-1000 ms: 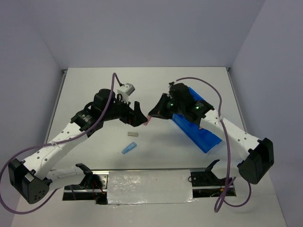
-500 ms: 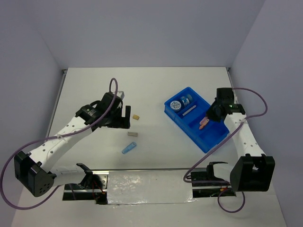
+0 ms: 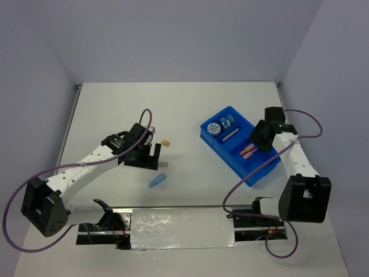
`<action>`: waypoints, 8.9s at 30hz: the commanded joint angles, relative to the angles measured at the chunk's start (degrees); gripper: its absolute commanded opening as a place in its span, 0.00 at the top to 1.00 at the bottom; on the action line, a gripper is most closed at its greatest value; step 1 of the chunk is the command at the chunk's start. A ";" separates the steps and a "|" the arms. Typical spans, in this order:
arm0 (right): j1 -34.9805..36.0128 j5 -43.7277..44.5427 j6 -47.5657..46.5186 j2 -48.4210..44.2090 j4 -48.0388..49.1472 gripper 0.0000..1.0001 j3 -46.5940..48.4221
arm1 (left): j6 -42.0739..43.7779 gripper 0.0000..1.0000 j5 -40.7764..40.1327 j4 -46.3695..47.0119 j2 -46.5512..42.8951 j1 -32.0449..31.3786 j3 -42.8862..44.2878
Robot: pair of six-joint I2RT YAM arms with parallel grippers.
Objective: Sort the stationery into containers
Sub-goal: Place the stationery in the storage box, then pick up the stationery from the center of the board, then place the stationery in the storage box, then pick up the stationery from the center of the board, then place the stationery in the storage box, then pick up the stationery from the center of the board.
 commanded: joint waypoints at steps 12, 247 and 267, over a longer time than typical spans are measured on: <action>1.17 -19.17 -11.07 -11.10 -3.02 0.37 8.36 | 4.19 0.02 6.33 5.34 13.00 -3.88 -1.40; 4.95 -23.91 -9.58 -27.37 -30.79 0.26 37.10 | -30.98 0.01 -18.64 -10.14 48.17 2.35 40.79; 8.02 -26.20 -10.81 -29.13 -31.32 0.26 35.96 | -30.10 0.21 -16.18 -2.40 53.01 2.35 39.48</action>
